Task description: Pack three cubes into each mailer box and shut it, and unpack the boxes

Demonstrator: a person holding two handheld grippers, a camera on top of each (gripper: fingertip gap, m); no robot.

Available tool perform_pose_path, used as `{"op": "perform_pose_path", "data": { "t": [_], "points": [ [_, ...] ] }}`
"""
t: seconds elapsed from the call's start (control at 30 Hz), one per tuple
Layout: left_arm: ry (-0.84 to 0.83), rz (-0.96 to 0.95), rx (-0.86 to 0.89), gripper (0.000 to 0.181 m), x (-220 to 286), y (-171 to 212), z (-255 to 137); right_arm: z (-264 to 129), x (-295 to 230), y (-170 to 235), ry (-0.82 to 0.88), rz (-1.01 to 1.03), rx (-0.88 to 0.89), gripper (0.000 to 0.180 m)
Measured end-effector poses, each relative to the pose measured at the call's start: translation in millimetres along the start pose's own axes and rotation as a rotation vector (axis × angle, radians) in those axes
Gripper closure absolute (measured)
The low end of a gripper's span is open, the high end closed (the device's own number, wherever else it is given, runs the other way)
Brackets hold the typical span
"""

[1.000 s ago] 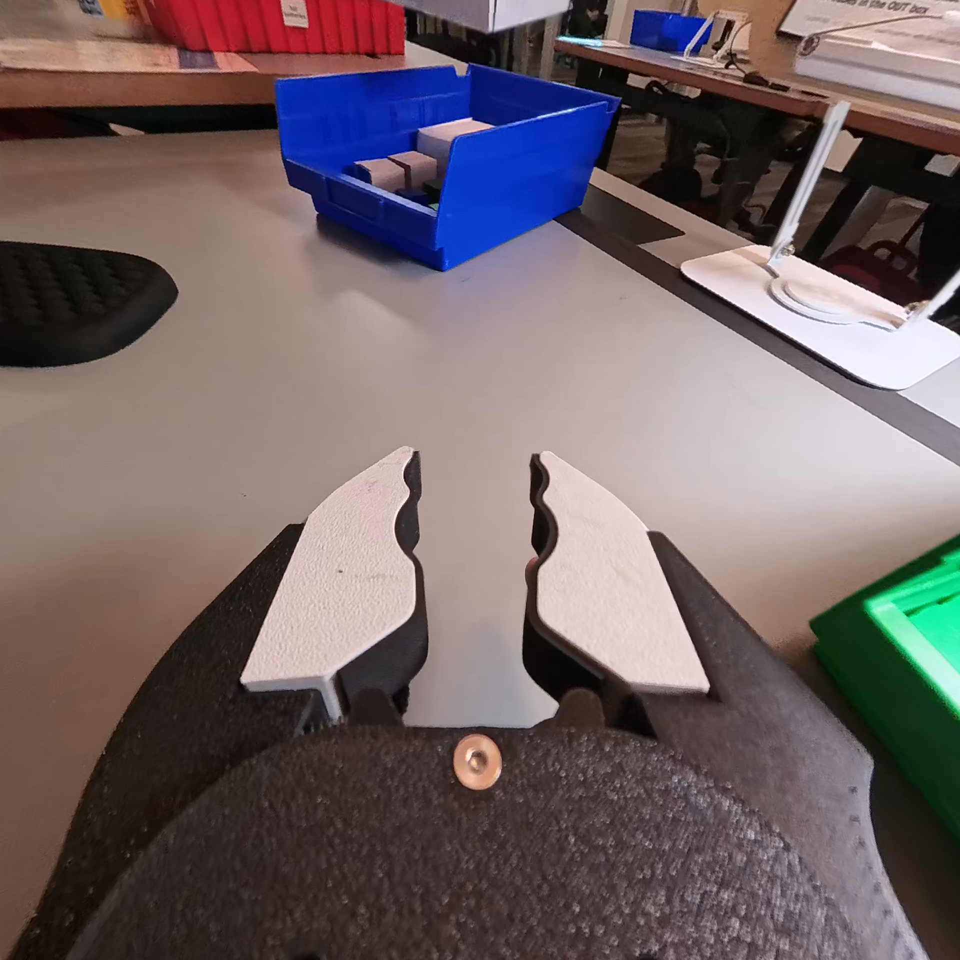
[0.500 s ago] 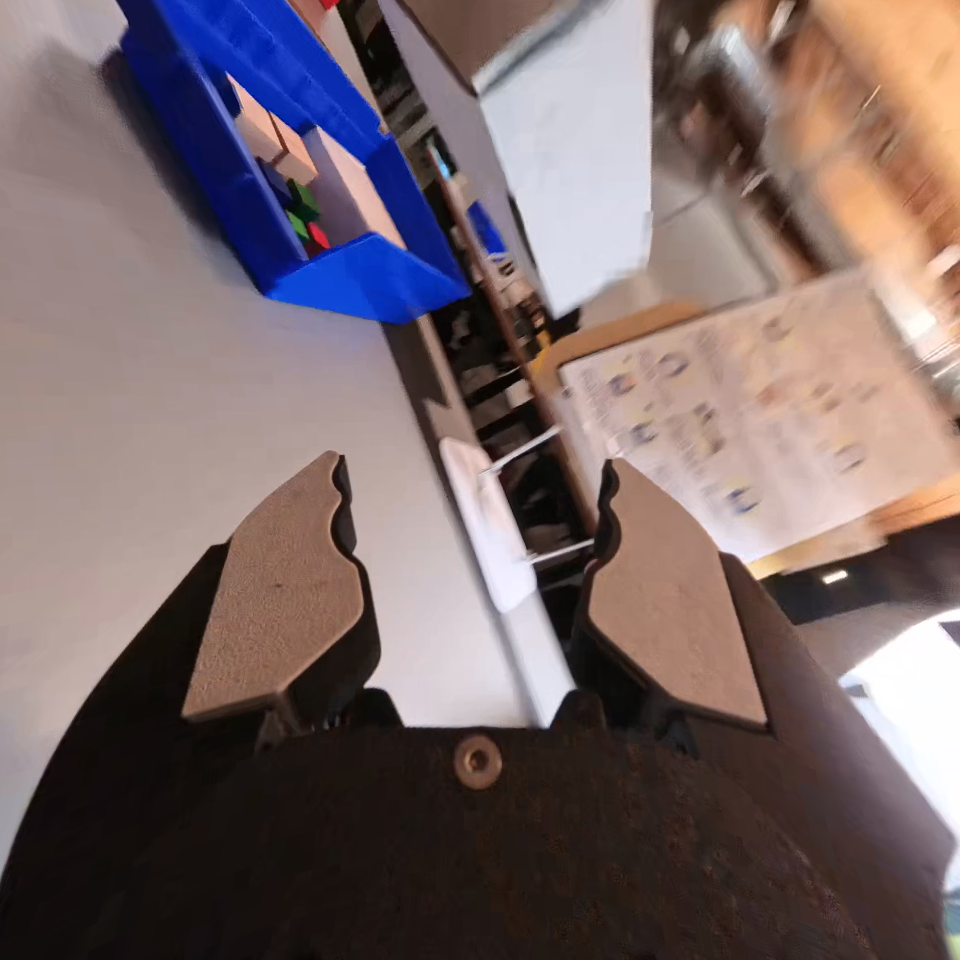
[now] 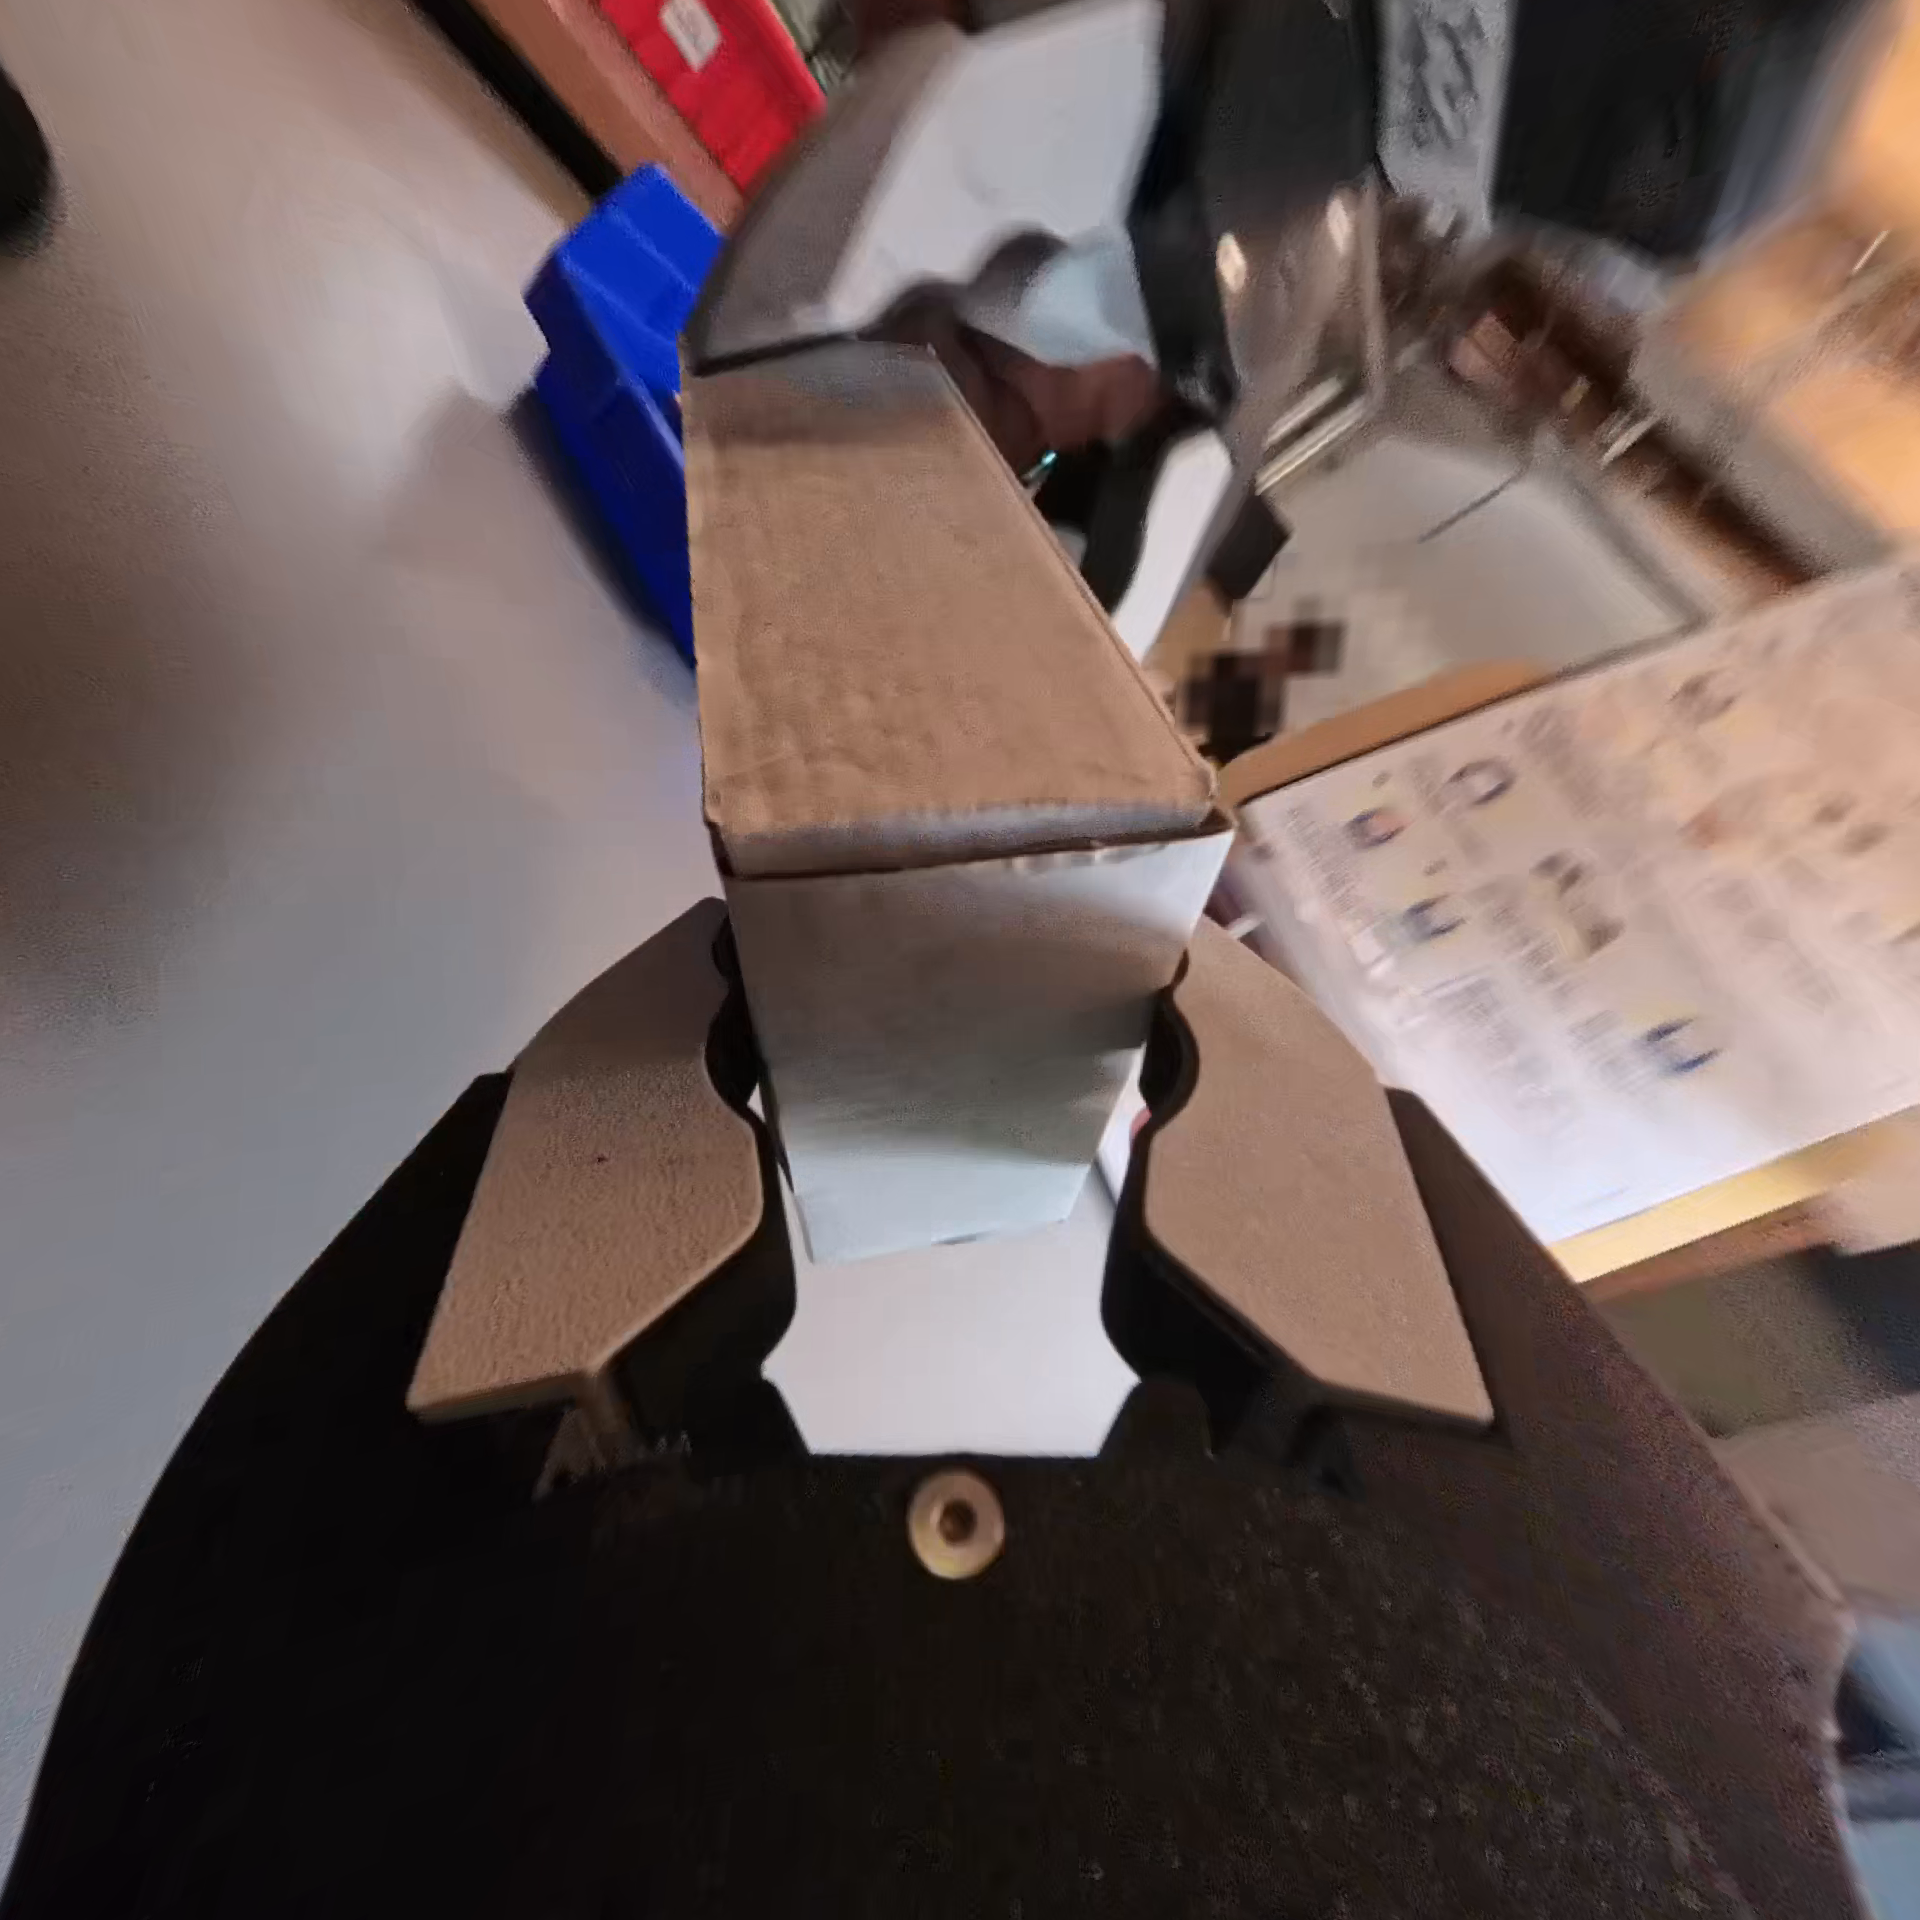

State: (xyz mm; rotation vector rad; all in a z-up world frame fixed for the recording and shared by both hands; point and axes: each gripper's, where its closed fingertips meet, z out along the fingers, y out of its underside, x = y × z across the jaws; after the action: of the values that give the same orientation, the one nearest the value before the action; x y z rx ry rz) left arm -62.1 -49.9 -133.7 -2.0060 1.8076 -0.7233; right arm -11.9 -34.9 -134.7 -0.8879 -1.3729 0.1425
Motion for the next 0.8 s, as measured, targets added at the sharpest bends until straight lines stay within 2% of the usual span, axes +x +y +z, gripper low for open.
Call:
{"op": "perform_pose_path", "data": {
  "t": [0.03,0.2,0.37,0.47,0.6,0.8],
  "points": [
    [-0.011,0.003,0.079,0.067,3.5,-6.9,-1.7,-7.0,1.8,4.3,-0.036,0.125,0.005,0.106],
    [-0.186,0.012,0.488,0.073,10.3,-22.3,-13.3,-38.4,6.1,22.5,-0.163,0.593,0.055,0.106],
    [-0.292,-0.033,0.655,0.082,15.4,-19.3,15.8,-45.1,-7.2,17.6,-0.327,0.821,0.111,0.106],
    [-0.301,-0.017,0.663,0.100,21.8,-17.2,34.3,-41.8,-26.7,16.5,-0.434,0.839,0.068,0.106],
    [-0.264,-0.078,0.607,0.103,21.5,-1.7,54.5,-41.8,-42.3,22.7,-0.494,0.840,-0.002,0.106],
    [-0.264,-0.173,0.549,0.104,17.4,19.3,69.6,-40.9,-26.7,28.0,-0.391,0.806,-0.098,0.102]
  ]
}}
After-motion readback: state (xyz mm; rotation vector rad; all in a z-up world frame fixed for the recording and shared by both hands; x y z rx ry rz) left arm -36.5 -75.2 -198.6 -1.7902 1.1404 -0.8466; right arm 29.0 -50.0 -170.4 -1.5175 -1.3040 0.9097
